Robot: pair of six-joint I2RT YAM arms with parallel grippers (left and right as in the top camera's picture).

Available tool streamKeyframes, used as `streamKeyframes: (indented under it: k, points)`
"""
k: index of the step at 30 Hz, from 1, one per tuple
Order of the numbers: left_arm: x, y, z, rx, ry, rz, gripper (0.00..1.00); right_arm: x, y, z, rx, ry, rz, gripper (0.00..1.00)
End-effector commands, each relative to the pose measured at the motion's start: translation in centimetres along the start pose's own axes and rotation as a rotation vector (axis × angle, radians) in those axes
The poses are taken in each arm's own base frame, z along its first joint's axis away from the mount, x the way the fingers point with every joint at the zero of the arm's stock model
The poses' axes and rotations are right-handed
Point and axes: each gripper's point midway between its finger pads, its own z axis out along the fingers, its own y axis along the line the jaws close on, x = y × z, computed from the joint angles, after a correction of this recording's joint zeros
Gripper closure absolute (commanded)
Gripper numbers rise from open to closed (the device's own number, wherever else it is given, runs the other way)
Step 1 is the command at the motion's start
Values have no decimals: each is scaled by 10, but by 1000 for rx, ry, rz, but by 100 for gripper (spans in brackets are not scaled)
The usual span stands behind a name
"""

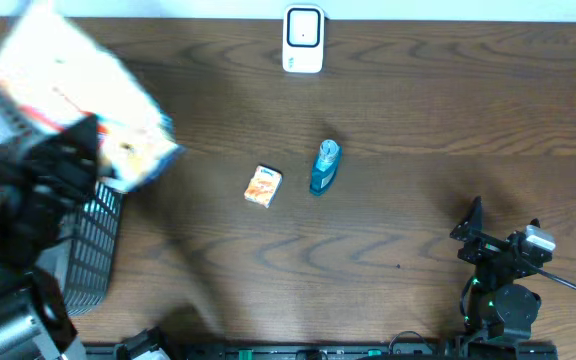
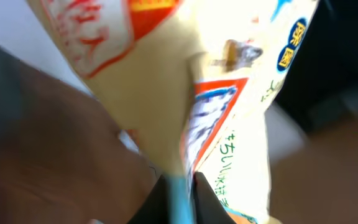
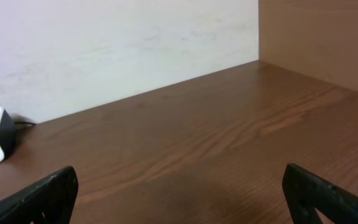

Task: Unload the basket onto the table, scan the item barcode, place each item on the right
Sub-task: 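Carry the white snack bag out and lay it beside the orange packet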

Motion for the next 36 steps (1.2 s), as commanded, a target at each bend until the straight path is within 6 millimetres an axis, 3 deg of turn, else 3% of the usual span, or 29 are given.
streamKeyframes:
  k: [1,4,7,10,18,22,23,29,36]
  points:
    - [46,-21,21,85,193,118,93,1,-2,0,7,2,-11,1]
    - [76,20,40,-151,292,117,93,1,-2,0,7,2,-11,1]
    - [89,75,44,-478,331,170,93,1,-2,0,7,2,-11,1]
    - [97,115,50,-727,360,204,92,1,-2,0,7,2,-11,1]
    - [157,160,117,-815,603,248,93,1,-2,0,7,1,-11,1]
    - [177,200,134,-941,668,290,92,1,-2,0,7,1,-11,1]
    - [184,220,135,-1017,698,320,92,1,-2,0,7,1,-11,1]
    - [213,244,144,-1065,795,344,92,1,-2,0,7,2,-11,1]
    - [257,228,159,-976,892,449,93,1,-2,0,7,2,-11,1]
